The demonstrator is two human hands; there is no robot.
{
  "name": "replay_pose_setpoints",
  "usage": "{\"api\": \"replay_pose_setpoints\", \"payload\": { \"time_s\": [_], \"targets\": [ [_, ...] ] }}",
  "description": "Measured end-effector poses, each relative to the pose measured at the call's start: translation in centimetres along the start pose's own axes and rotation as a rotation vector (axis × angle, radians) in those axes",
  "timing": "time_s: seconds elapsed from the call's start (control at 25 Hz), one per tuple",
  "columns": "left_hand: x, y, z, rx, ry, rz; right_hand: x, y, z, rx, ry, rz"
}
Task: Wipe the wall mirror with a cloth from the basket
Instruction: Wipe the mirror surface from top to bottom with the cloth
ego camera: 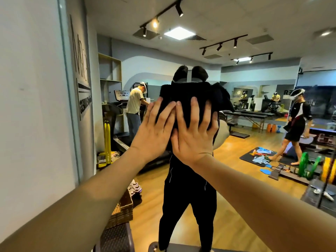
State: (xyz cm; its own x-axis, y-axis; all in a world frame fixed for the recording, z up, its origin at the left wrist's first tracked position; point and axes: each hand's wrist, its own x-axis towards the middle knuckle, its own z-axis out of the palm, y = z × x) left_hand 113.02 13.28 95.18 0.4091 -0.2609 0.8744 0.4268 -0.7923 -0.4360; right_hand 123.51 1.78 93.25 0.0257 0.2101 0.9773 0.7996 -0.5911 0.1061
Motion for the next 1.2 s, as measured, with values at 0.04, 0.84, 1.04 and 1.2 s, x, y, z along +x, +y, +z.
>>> {"api": "replay_pose_setpoints", "payload": {
  "time_s": [0.04, 0.84, 1.04, 1.2],
  "targets": [
    [-0.6, -1.5, -0.2, 0.005, -0.005, 0.008, 0.3, -1.5, 0.3, 0.0, 0.001, -0.002],
    [-10.5, -21.2, -3.1, 0.055, -0.007, 0.001, 4.2, -23.0, 4.0, 0.033, -0.037, -0.029],
    [-11.0, -21.7, -3.0, 0.047, 0.005, -0.03, 4.4, -24.1, 4.4, 0.034, -0.023, -0.02],
    [-11.8, -21.1, -2.5, -0.002, 0.021, -0.071, 3.7, -24.0, 4.4, 0.032, 0.008, -0.03]
  ]
}}
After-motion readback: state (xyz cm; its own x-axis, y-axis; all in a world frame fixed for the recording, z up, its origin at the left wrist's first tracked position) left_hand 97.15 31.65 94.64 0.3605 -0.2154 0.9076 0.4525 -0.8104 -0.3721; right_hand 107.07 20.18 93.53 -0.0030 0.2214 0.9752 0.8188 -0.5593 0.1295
